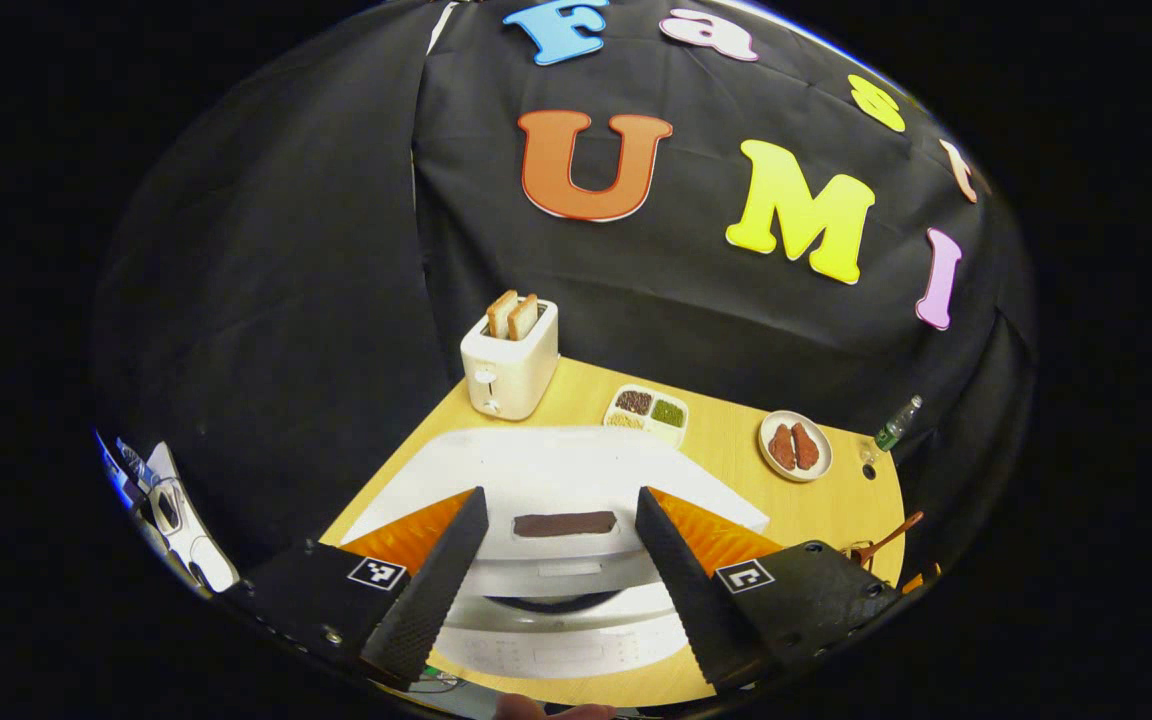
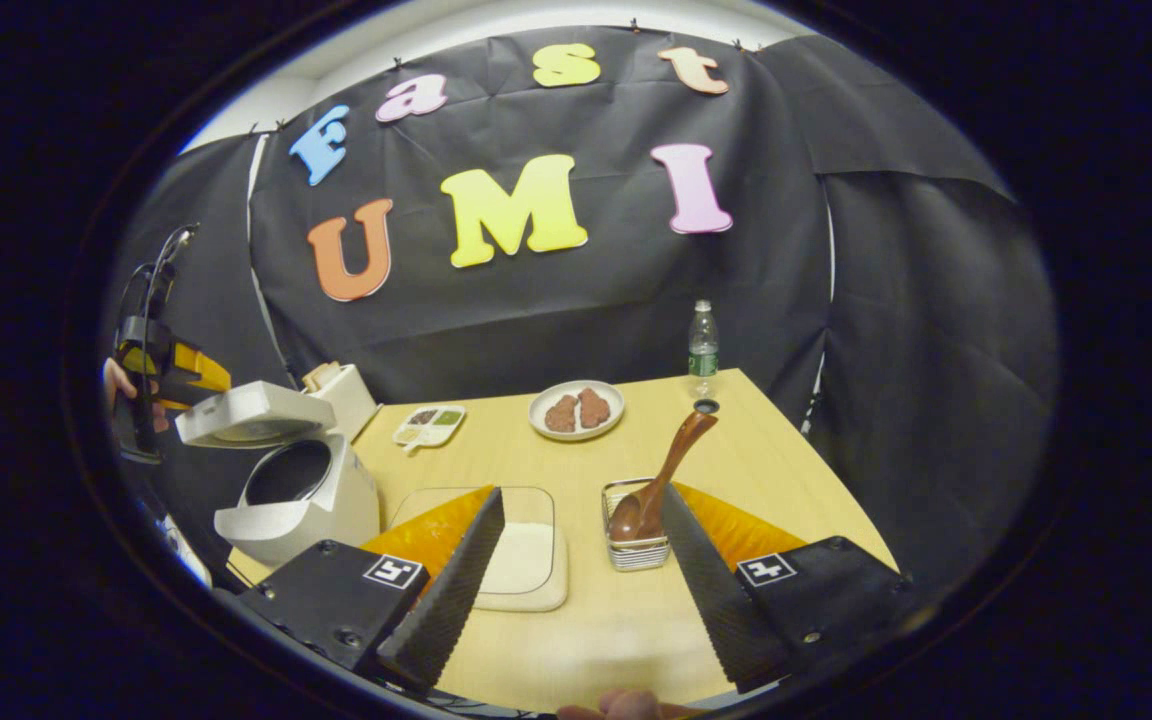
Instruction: Close the left gripper, press the button to open the rice cooker; take a wooden spoon from the chopstick holder with the right hand, scoop a spoonful of rice and pour it into the rice cooker, then put the wooden spoon back into the chopstick holder.
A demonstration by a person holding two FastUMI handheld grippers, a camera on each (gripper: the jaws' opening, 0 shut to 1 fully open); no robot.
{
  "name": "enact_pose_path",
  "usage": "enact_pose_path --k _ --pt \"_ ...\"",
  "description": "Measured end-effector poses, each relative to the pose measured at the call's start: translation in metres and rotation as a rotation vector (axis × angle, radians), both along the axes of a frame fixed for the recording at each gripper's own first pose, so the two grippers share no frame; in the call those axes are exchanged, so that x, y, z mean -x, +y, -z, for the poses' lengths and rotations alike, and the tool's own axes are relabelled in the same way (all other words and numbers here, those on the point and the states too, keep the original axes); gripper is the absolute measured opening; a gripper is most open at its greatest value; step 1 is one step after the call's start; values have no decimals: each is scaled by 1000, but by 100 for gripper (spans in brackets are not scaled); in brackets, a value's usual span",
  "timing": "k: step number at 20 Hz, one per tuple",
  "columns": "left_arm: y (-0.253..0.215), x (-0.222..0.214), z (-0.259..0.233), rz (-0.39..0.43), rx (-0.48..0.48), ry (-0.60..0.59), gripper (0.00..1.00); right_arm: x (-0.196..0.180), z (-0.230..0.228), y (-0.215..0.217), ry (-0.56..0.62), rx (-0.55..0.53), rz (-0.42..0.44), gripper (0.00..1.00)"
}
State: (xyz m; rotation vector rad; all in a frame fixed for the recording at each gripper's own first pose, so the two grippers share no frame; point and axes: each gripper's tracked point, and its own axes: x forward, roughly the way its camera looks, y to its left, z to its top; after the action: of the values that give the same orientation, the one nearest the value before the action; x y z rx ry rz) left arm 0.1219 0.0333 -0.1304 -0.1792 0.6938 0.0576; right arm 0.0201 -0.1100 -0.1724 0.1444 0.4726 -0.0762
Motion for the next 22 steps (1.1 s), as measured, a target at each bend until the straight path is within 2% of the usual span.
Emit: enact_pose_path --k 1,8,12,15,18,22 --pt "-2 11 7 -4 14 27 96 0 0 2 0 3 -12 99" --pt "-10 38 62 -26 91 237 97 -10 4 4 8 8 -52 97" --pt "-9 38 79 -69 130 314 98 -26 7 7 13 8 -91 99" --pt "-8 39 87 -79 98 356 98 -41 12 8 19 -3 -123 98" --pt "-7 44 93 -36 4 388 98 -58 21 7 36 -20 -163 97" --pt "-7 45 92 -62 -6 358 98 -79 34 8 62 -49 -234 99"
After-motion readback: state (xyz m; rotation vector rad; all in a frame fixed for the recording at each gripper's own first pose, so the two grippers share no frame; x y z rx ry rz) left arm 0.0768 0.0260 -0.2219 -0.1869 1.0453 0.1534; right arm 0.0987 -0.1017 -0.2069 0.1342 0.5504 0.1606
